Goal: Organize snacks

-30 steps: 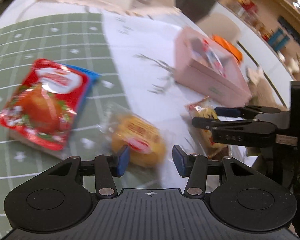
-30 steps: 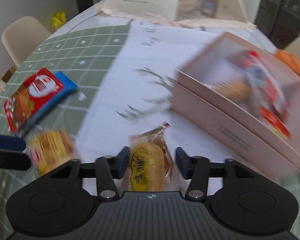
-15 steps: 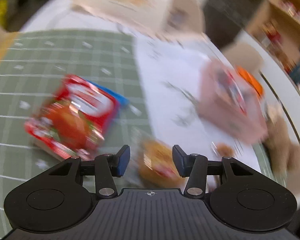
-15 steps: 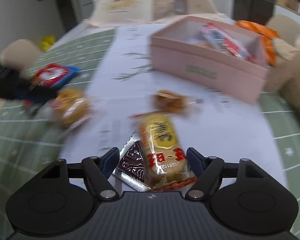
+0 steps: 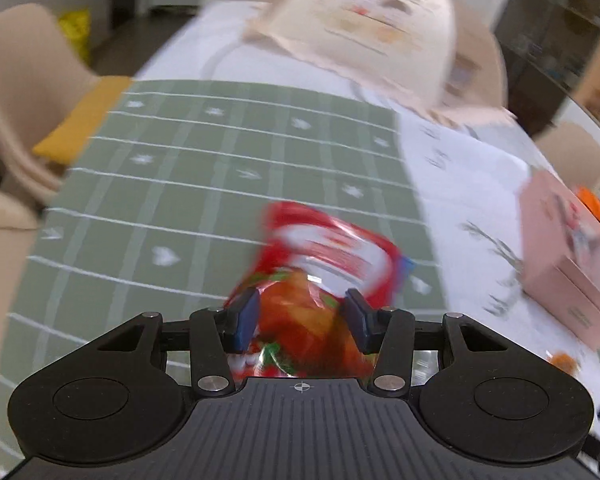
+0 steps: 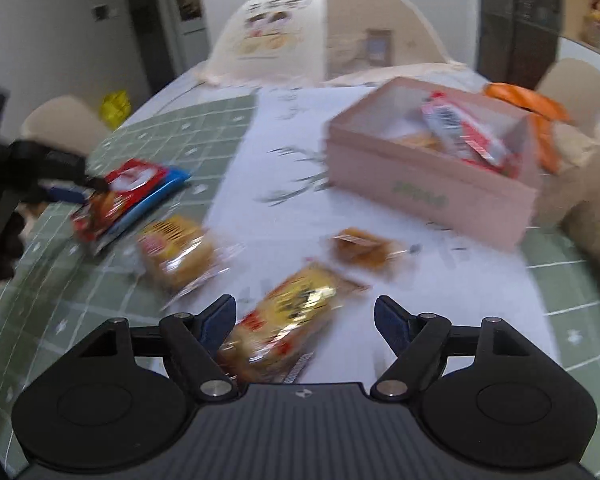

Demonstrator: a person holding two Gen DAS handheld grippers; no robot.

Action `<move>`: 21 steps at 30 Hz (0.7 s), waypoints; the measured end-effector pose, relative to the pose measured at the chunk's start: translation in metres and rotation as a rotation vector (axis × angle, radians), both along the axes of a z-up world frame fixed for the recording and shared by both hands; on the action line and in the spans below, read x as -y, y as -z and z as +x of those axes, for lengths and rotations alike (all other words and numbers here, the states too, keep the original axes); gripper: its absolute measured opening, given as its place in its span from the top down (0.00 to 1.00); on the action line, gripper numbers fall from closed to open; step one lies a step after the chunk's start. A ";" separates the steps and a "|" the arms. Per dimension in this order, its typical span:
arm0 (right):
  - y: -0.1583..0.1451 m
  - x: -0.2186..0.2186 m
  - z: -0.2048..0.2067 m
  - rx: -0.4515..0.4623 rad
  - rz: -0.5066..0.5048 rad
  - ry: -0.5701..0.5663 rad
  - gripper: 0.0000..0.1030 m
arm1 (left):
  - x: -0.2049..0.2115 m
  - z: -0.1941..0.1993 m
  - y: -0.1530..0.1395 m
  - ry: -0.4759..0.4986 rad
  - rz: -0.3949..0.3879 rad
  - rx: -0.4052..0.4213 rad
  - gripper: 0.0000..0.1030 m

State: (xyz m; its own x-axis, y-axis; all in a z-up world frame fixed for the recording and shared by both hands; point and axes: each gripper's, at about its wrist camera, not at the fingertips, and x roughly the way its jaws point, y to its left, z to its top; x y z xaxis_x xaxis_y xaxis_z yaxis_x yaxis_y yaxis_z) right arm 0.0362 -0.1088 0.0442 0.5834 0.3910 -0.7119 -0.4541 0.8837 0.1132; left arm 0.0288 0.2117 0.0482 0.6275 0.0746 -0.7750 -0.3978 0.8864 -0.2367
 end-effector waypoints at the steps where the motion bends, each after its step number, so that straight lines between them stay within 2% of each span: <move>1: 0.000 0.005 0.004 -0.006 -0.001 0.019 0.25 | 0.008 0.004 0.001 0.044 0.005 -0.002 0.50; 3: 0.002 0.011 0.009 -0.021 0.001 0.041 0.25 | 0.025 0.009 0.000 0.135 0.004 0.002 0.50; 7: 0.010 0.007 0.011 -0.052 -0.010 0.045 0.25 | 0.051 0.010 -0.001 0.283 -0.068 -0.011 0.50; 12: 0.016 0.000 0.005 -0.032 -0.020 0.041 0.24 | 0.079 0.007 -0.004 0.402 -0.111 -0.043 0.51; 16: 0.017 0.002 0.005 -0.018 -0.037 0.048 0.20 | 0.092 0.003 -0.013 0.402 -0.151 -0.043 0.51; 21: 0.017 0.014 0.007 0.017 -0.099 0.131 0.19 | 0.100 -0.001 -0.013 0.279 -0.232 -0.123 0.51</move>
State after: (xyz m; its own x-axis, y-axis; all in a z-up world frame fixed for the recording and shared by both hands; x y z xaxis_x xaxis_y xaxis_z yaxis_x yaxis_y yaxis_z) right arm 0.0428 -0.1224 0.0276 0.6372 0.2394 -0.7326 -0.3352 0.9420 0.0162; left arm 0.0282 0.1120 0.0612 0.5000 -0.2722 -0.8221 -0.1872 0.8929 -0.4095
